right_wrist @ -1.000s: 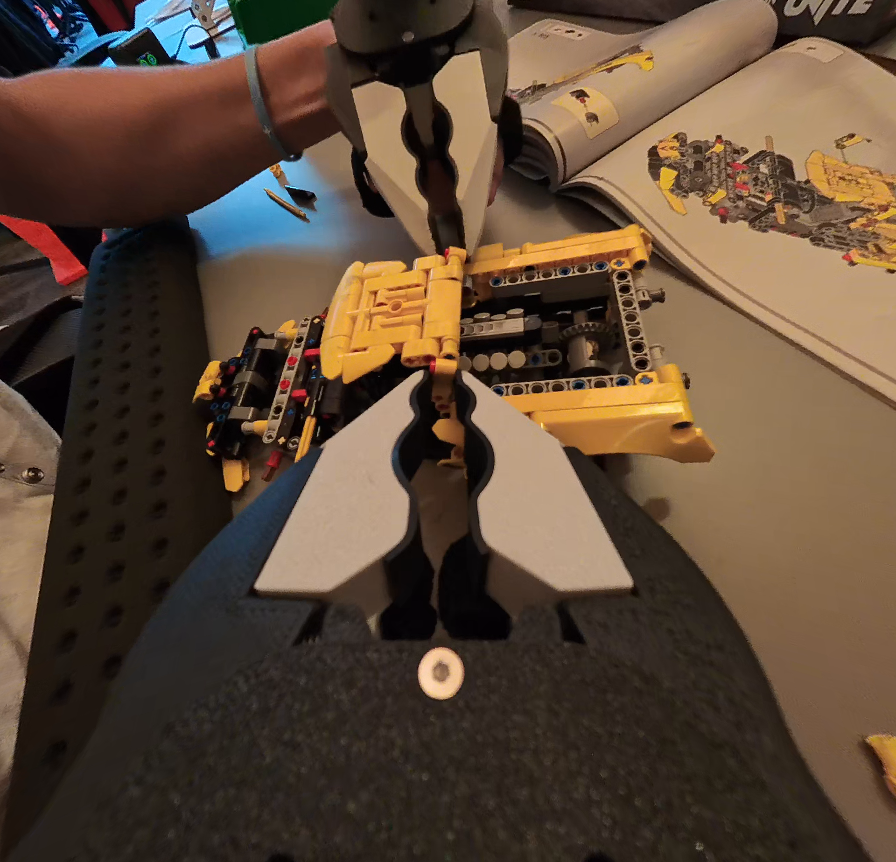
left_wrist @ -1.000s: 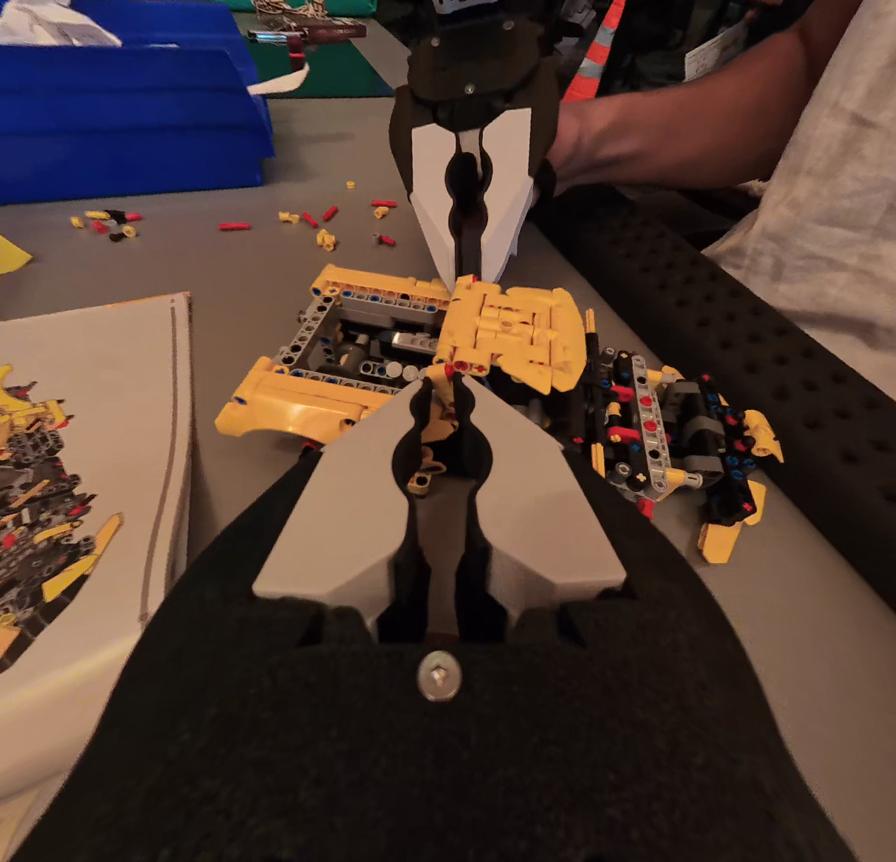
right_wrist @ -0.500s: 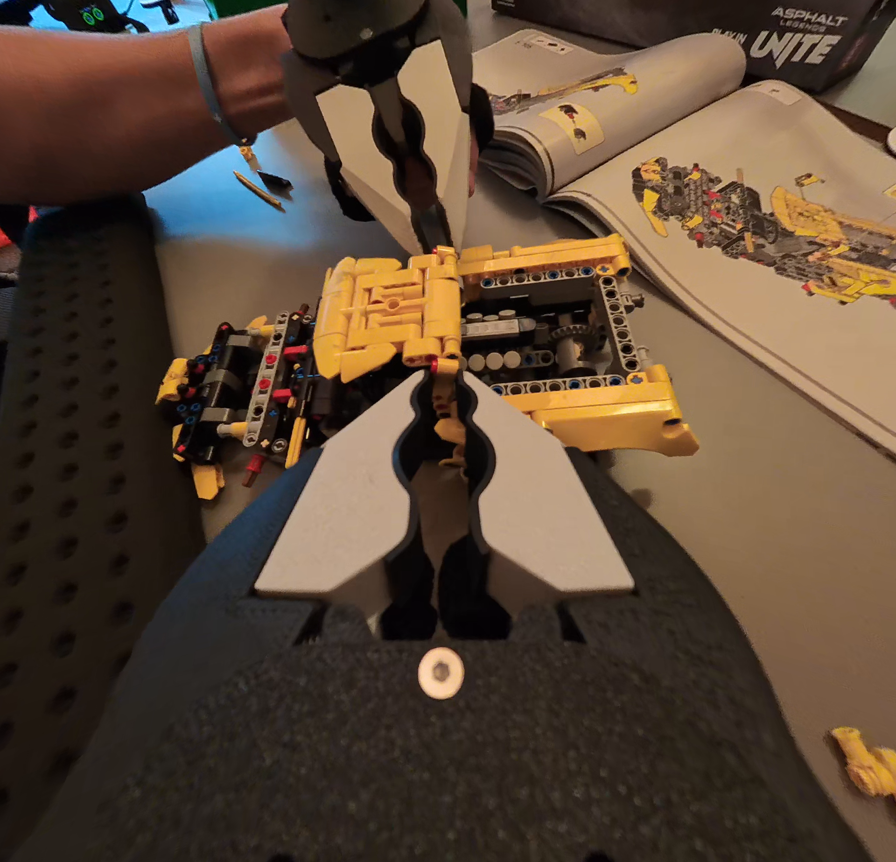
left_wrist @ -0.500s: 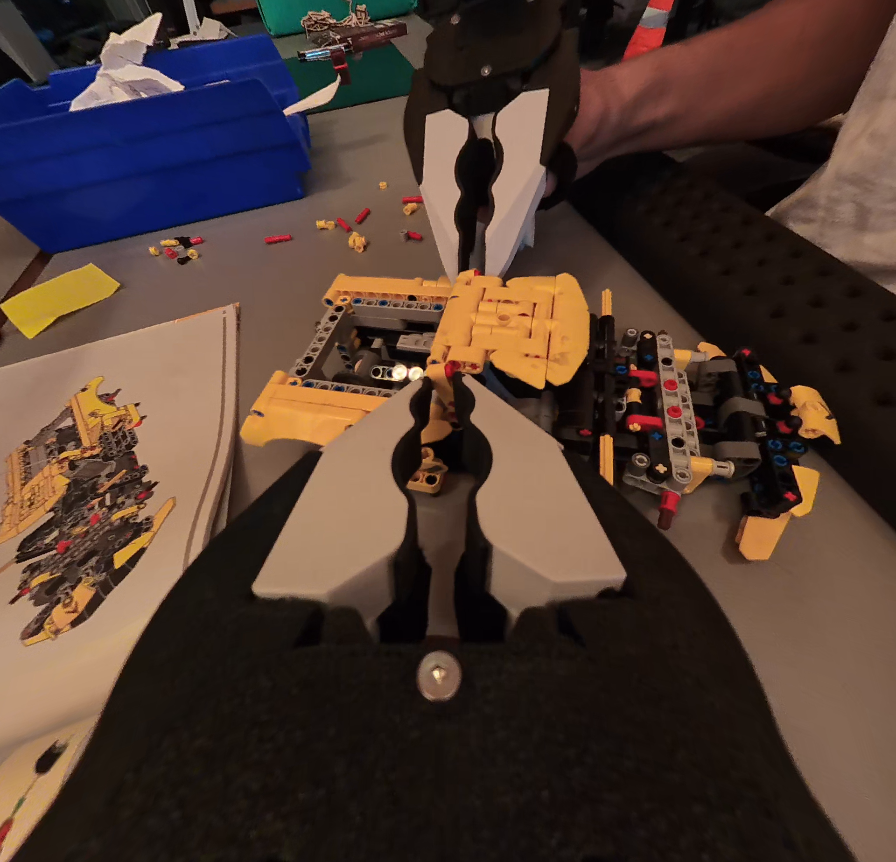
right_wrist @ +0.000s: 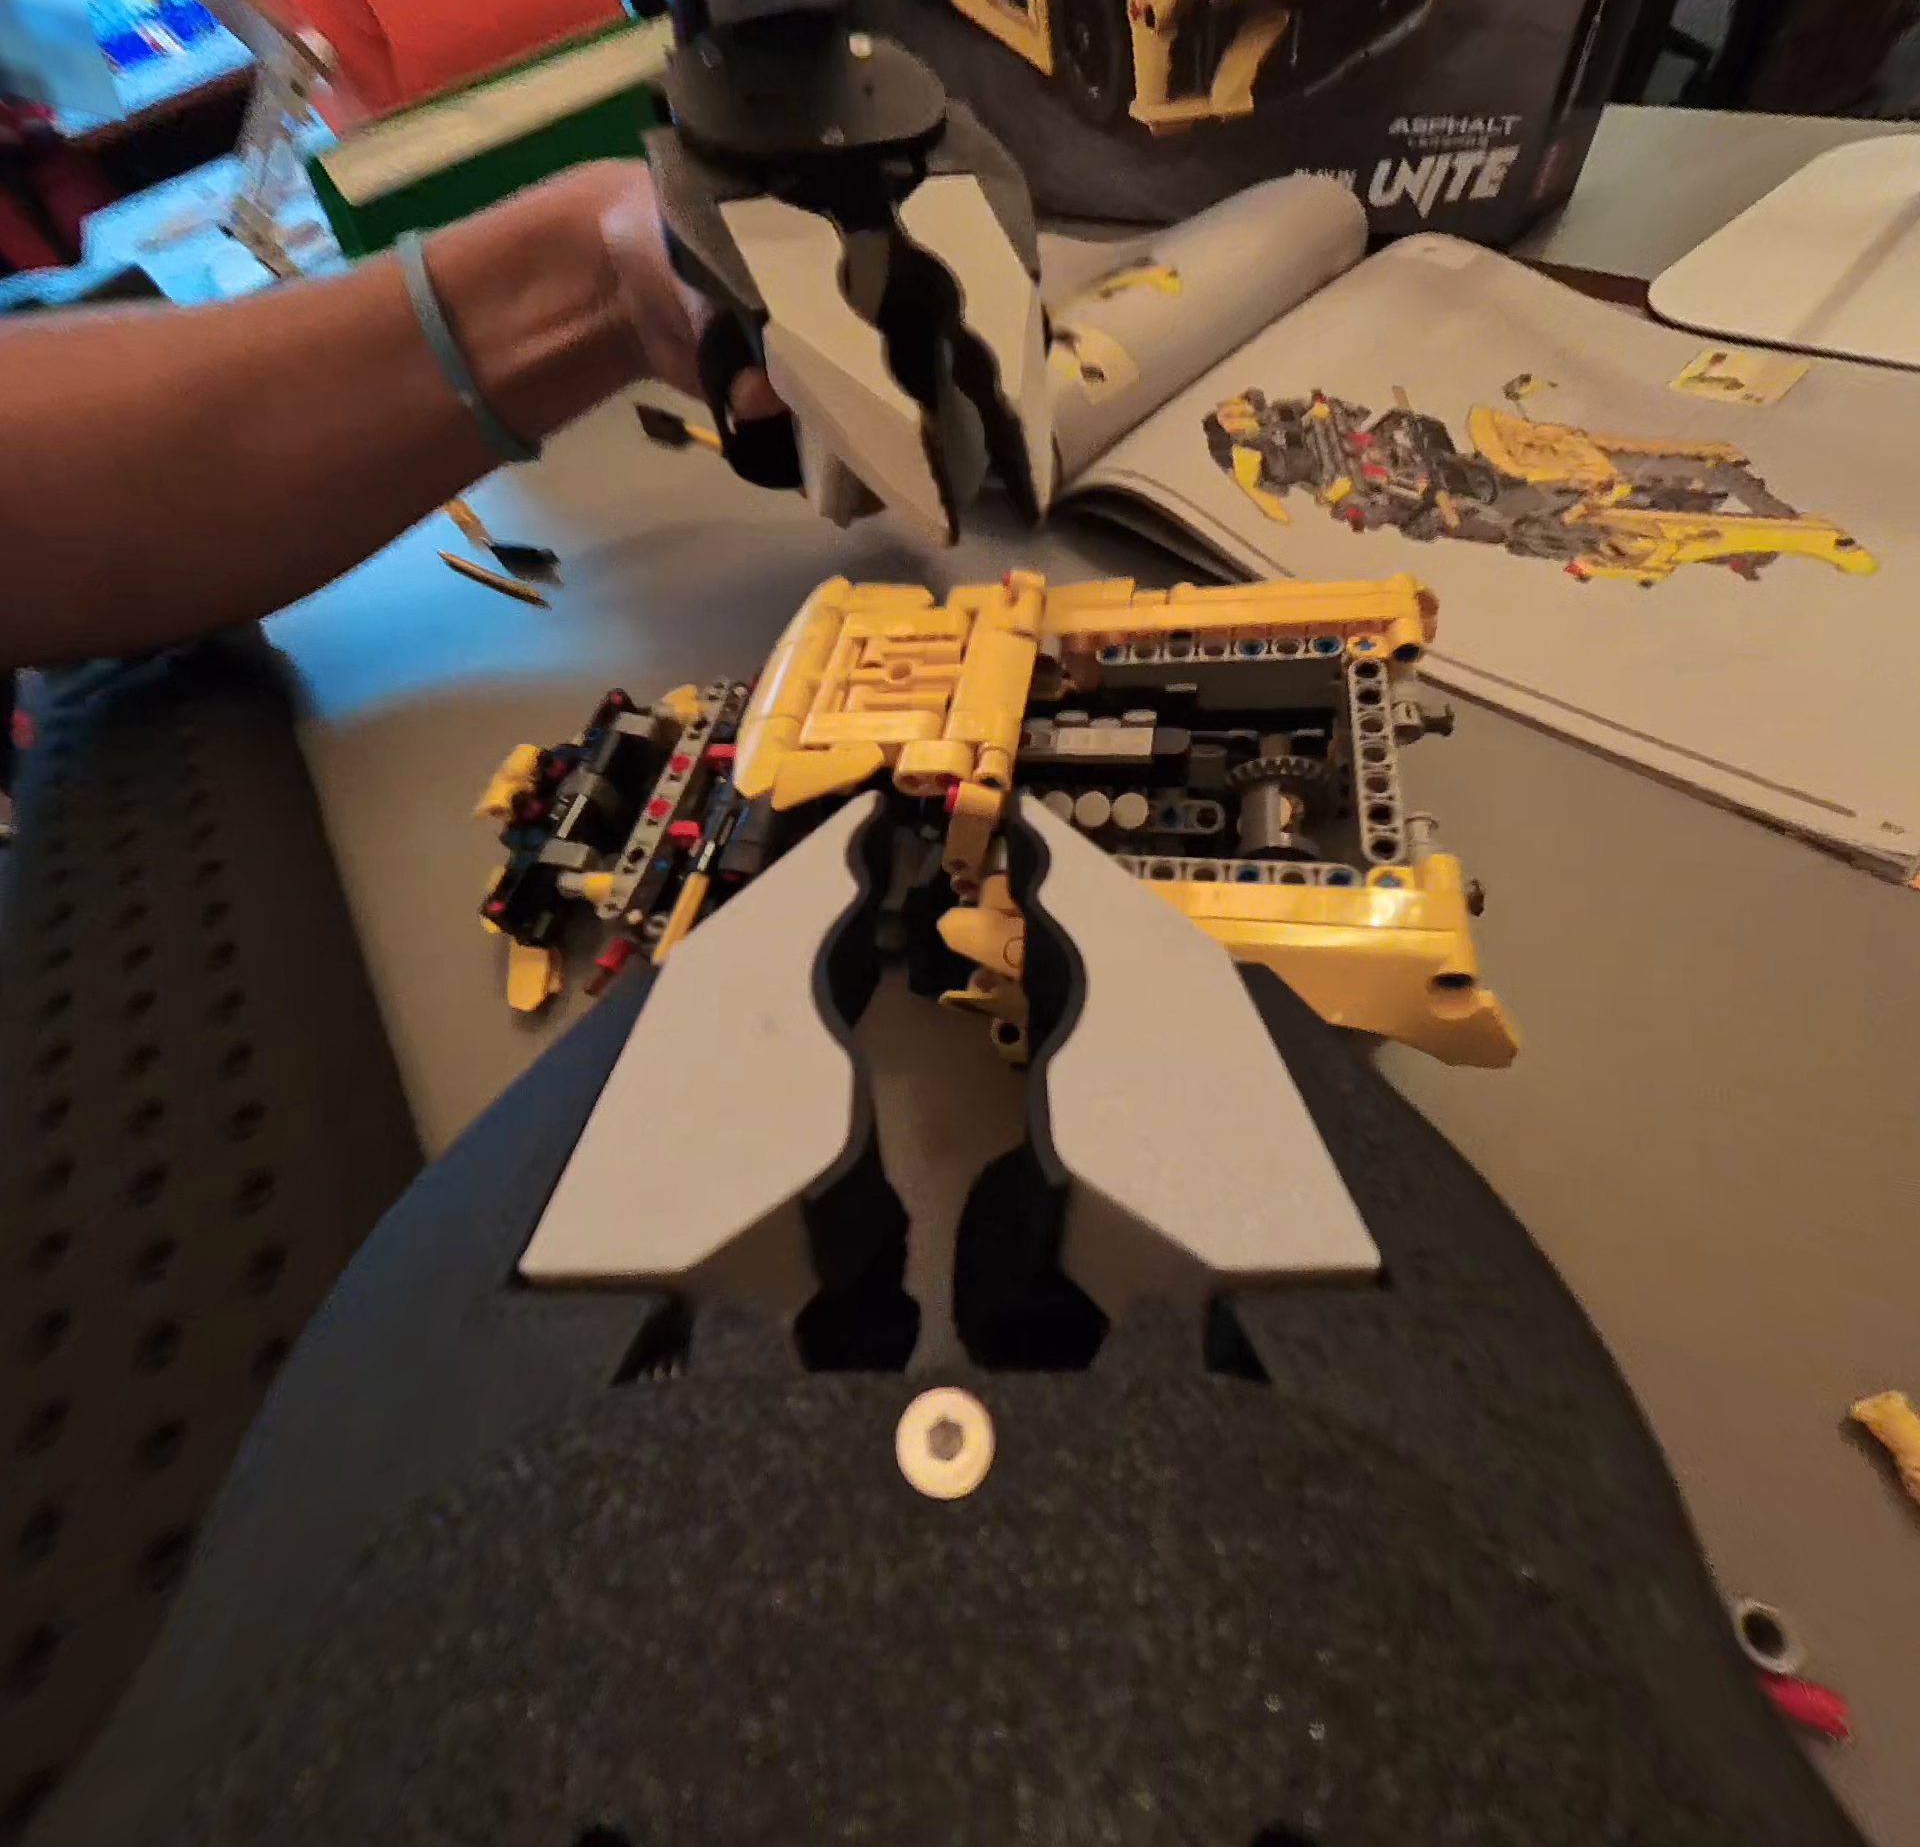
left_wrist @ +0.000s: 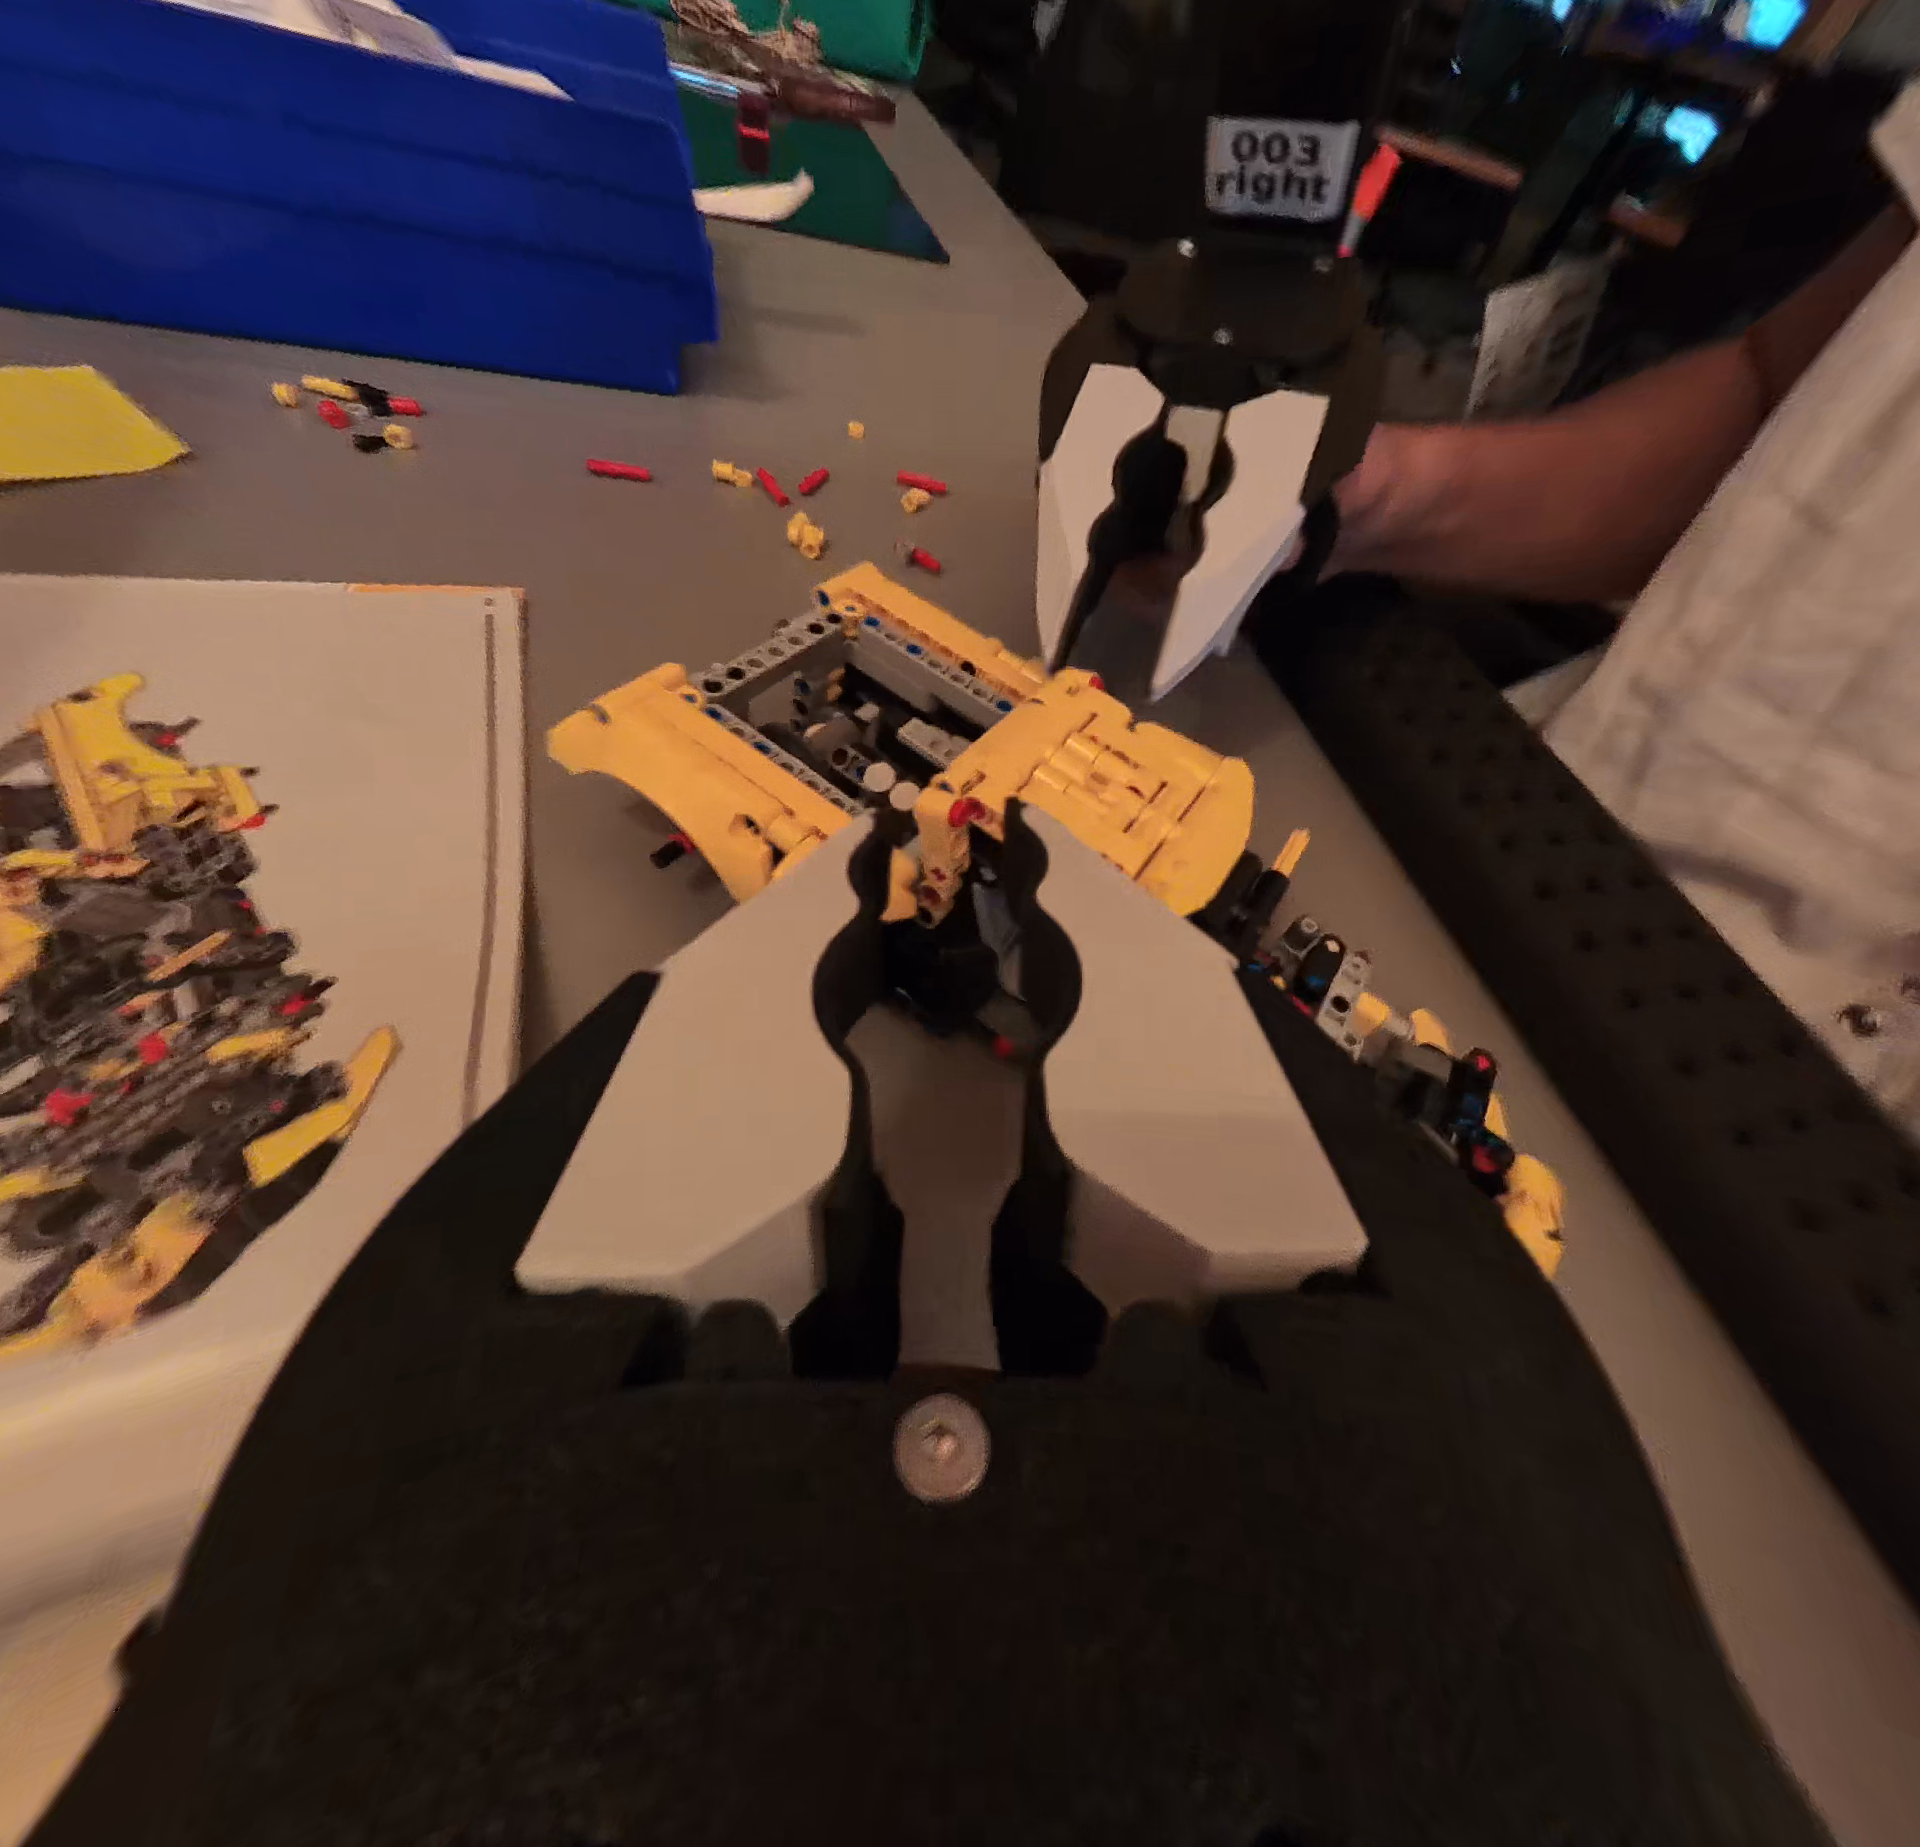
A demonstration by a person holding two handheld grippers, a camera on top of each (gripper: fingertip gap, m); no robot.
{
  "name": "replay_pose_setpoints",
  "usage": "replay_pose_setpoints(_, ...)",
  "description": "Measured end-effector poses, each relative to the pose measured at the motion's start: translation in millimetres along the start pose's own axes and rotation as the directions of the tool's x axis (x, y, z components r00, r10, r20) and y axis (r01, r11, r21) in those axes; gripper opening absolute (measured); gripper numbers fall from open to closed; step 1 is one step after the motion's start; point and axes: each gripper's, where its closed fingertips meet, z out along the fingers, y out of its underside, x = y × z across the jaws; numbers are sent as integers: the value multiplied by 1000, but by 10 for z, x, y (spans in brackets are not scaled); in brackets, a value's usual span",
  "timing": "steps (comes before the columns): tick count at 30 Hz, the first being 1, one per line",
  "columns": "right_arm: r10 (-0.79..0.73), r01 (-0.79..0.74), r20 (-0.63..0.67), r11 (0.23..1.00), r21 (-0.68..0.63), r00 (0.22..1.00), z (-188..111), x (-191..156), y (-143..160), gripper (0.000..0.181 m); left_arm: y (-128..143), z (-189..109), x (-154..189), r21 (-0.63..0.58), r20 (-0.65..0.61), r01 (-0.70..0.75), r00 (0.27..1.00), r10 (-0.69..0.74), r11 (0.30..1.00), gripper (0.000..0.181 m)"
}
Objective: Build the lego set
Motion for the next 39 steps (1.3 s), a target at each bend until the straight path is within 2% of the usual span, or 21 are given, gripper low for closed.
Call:
replay_pose_setpoints(2,23,-24,18,998,53,1000,-138,56,-148,27,-72,-149,-129,24,96,35,995,-37,999,30)
replay_pose_setpoints(4,36,-30,-58,994,101,998,-310,320,-287,28,-78,-289,-354,-18,255,47,966,-41,999,32)
replay_pose_setpoints(7,51,-33,-242,996,77,969,-492,954,-315,33,168,-439,-757,-269,497,103,866,46,958,35)
replay_pose_setpoints(9,74,-78,-299,997,-2,951,-443,1306,-197,38,298,-444,-897,-382,546,162,834,80,910,36)
replay_pose_setpoints(12,160,-194,-277,976,-102,948,-185,1568,-48,48,382,-331,-1028,-418,550,227,834,46,880,40)
replay_pose_setpoints(14,204,-251,-265,955,-156,942,-26,1638,8,48,388,-283,-1115,-396,569,266,822,8,879,43)
replay_pose_setpoints(16,183,-245,-281,948,-203,942,67,1688,55,47,327,-242,-1146,-333,585,282,810,-38,900,44)
replay_pose_setpoints(19,122,-206,-330,951,-232,936,98,1760,85,42,176,-185,-1077,-220,577,227,814,-61,949,44)
replay_pose_setpoints(23,118,-211,-341,945,-251,932,120,1795,138,42,153,-260,-1059,-208,594,178,804,-20,962,44)
replay_pose_setpoints(28,112,-201,-333,948,-246,936,119,1824,129,41,73,-237,-1011,-124,546,202,832,-104,971,44)
replay_pose_setpoints(34,140,-223,-314,943,-246,939,149,1820,133,42,183,-361,-1056,-196,597,211,800,-53,958,44)
replay_pose_setpoints(39,108,-193,-325,951,-240,939,123,1810,91,39,213,-347,-1037,-197,589,223,805,-67,955,44)
